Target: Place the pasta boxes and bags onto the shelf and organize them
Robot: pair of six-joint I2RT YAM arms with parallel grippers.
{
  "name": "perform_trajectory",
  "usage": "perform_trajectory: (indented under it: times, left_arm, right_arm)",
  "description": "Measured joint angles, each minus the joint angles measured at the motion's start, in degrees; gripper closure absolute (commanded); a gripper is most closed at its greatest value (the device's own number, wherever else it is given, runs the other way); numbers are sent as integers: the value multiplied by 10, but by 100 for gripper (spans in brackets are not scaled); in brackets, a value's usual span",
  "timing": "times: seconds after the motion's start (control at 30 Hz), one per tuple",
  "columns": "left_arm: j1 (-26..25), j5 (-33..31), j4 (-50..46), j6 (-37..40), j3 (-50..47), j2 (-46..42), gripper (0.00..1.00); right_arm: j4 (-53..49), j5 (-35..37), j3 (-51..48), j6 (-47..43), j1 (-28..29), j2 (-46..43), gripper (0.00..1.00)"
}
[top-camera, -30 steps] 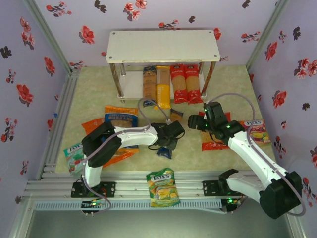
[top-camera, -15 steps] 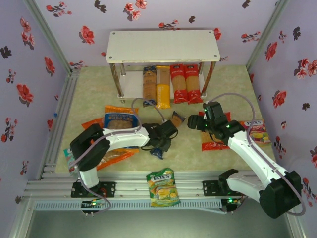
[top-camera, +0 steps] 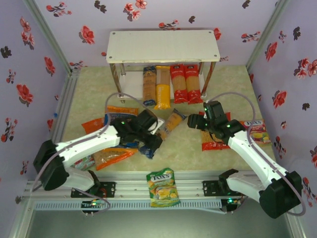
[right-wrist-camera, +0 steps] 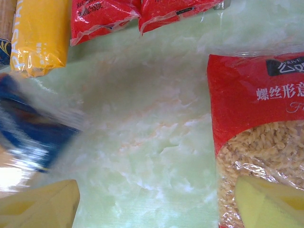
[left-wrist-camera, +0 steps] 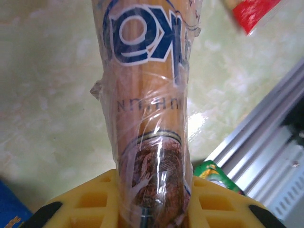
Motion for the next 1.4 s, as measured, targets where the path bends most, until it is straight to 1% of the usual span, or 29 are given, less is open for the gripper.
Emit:
perform_trajectory:
  times: [0.13,0.27,0.37,0.53,0.77,1.03,1.4]
  left_arm:
    - [90,10,3,-15,-8,-68,100]
    - [174,-19,26,-28,-9,-87,100]
    - [218,-37,31,-28,2,-63,100]
    - [268,-53,34,-21,63,32,100]
    - [304,-69,37,-8,146,150,100]
    - [312,-82,50,3,250,273,100]
    - [312,-124,43,12,330,354,100]
  right_arm:
    - [0,0,0,0,0,0,15]
    - [0,-1,1,0,0,0,14]
    - [0,-1,10,0,0,0,14]
    - [0,-1,25,-1,0,7,14]
    - [0,-1,30,-2,0,24,14]
    - [1,-2,33,-2,0,35,14]
    - [5,-3,34,-7,0,55,14]
